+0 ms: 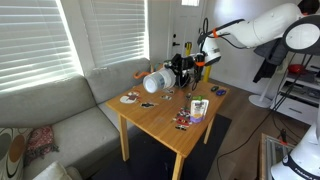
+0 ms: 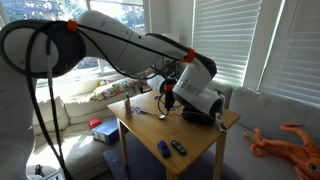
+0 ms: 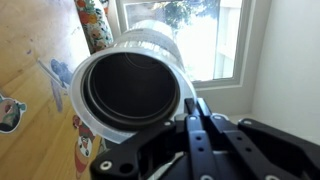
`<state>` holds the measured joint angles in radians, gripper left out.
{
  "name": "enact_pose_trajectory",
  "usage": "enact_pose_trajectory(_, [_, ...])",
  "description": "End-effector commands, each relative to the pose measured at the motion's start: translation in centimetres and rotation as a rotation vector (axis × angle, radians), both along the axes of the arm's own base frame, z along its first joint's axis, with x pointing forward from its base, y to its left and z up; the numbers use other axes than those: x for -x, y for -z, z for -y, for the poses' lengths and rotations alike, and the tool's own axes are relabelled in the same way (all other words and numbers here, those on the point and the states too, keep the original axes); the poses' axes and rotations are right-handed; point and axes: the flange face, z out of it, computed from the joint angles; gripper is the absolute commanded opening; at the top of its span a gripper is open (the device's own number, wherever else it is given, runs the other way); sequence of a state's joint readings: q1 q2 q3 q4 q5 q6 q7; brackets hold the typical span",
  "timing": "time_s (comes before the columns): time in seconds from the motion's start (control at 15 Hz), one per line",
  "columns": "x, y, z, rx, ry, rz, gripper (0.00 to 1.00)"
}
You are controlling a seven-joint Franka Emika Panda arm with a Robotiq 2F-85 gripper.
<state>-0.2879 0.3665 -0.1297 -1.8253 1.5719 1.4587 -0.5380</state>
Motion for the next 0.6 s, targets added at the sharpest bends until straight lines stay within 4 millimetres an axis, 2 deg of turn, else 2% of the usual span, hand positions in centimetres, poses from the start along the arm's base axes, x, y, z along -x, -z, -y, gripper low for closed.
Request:
enact_pose_trajectory(0.0, [-0.1,0.3,-0.1,-0.148,0.026,0.022,0.01])
enact_pose_trajectory(0.53, [0.1,3.3,-0.4,-0.166,0.033,-0.085,0.01])
